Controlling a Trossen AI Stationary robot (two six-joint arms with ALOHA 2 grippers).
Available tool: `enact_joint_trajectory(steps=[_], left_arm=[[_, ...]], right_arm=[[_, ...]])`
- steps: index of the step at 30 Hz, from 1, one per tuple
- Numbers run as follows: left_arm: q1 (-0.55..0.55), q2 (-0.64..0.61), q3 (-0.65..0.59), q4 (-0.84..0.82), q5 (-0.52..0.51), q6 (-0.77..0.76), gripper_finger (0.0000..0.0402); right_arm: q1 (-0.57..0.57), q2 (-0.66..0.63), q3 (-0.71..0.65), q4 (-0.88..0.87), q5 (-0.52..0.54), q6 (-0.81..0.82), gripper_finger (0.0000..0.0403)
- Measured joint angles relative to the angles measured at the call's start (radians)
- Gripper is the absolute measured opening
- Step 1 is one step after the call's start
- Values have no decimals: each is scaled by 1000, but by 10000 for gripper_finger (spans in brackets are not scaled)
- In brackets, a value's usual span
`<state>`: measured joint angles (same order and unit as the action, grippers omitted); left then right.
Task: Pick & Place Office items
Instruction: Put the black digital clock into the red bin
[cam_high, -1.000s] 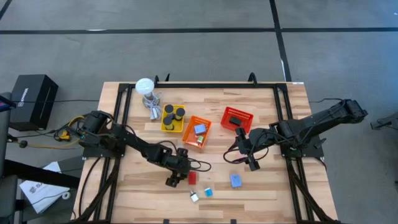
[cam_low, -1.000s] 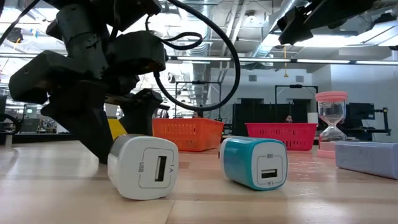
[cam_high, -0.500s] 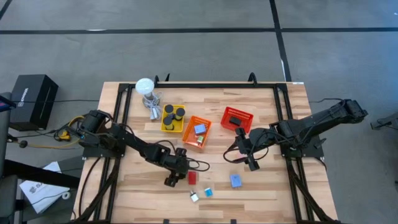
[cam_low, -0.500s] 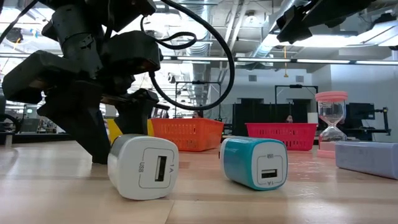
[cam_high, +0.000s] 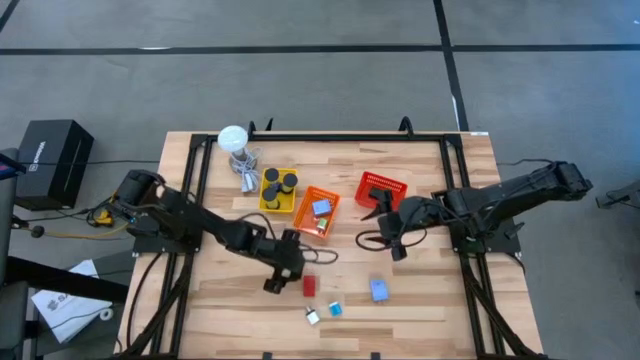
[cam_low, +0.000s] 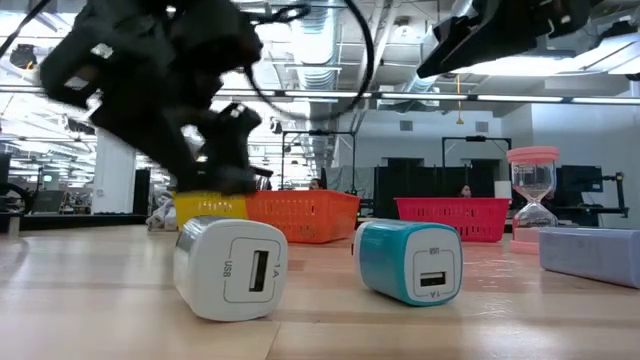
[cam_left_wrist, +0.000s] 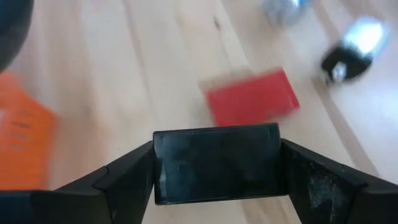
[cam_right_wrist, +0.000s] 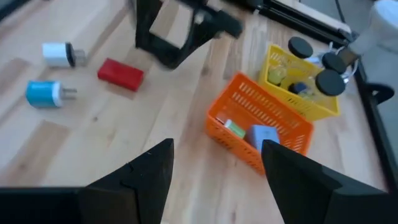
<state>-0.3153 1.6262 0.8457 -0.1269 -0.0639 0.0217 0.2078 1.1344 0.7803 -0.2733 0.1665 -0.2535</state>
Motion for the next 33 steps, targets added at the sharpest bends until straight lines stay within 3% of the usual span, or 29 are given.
enact_joint_trajectory(steps=[4,12,16,21,25,33], left_arm=[[41,-64,1,2,0,0,303],[119,-164,2,23,0,0,306],[138,-169,2,26,28,0,304],[139,-165,2,29,48,0,304],[139,-165,2,31,50,0,306],[137,-165,2,41,54,0,304]], right_arm=[[9,43,-2,27,-4,-95,235],[90,285,7,318,0,-336,235],[119,417,67,422,105,-446,235],[142,544,183,432,280,-662,235],[144,626,264,432,283,-821,234],[126,738,369,435,290,-932,204]])
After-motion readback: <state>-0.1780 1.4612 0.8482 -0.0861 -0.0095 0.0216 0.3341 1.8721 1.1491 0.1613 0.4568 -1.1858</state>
